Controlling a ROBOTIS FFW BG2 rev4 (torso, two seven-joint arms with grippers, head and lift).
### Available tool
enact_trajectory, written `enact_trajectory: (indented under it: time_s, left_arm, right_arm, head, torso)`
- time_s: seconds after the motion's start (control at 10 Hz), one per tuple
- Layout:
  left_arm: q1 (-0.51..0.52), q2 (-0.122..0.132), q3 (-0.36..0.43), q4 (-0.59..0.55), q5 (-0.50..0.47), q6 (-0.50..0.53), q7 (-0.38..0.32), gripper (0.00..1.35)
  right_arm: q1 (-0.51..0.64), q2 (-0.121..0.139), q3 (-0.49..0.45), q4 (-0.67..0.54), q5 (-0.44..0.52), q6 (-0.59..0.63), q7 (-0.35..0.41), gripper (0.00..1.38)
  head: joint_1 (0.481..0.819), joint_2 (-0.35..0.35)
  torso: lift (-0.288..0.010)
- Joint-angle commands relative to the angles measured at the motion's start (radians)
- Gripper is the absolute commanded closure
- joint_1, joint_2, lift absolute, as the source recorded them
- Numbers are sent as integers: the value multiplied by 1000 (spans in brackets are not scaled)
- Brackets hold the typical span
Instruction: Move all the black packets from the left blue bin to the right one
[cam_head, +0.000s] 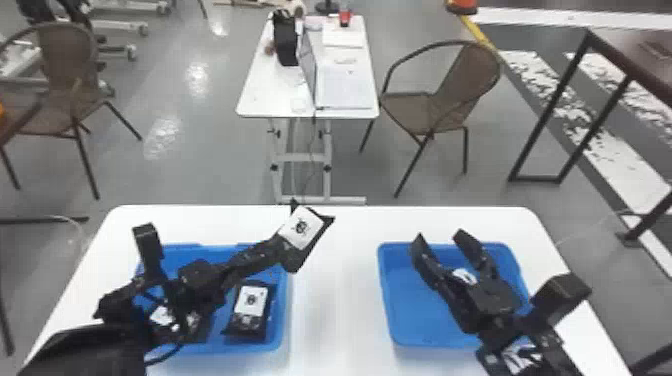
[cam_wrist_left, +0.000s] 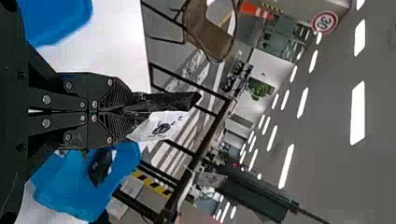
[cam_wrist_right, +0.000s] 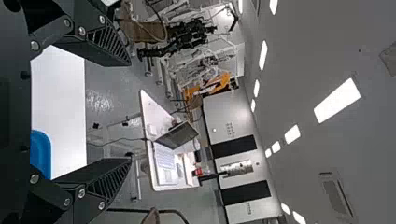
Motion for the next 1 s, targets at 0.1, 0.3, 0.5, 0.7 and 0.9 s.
enact_trajectory:
  time_s: [0.1, 0.3, 0.5, 0.7, 0.9]
  left_arm:
    - [-103, -5, -99, 30, -85, 37, -63, 1167]
    - [-164, -20, -162, 101, -98, 17, -90, 1167]
    - [-199, -48, -176, 130, -107, 10, -117, 1167]
    - [-219, -62, -205, 130, -90, 11, -139, 1167]
    - [-219, -68, -225, 130, -62, 4, -142, 1167]
  right_arm:
    - [-36, -2, 65, 17, -64, 0, 14, 314]
    - [-80, -37, 134, 61, -242, 11, 63, 318]
    - [-121, -54, 175, 104, -328, 49, 121, 318]
    - [-161, -49, 189, 167, -360, 50, 147, 318]
    - [-178, -48, 183, 205, -377, 21, 150, 318]
  head:
    - [695, -86]
    - [695, -99]
    - [695, -102]
    - [695, -99]
    - [695, -110]
  torso:
    - [0]
    - [0]
    - [0]
    - [0]
    - [0]
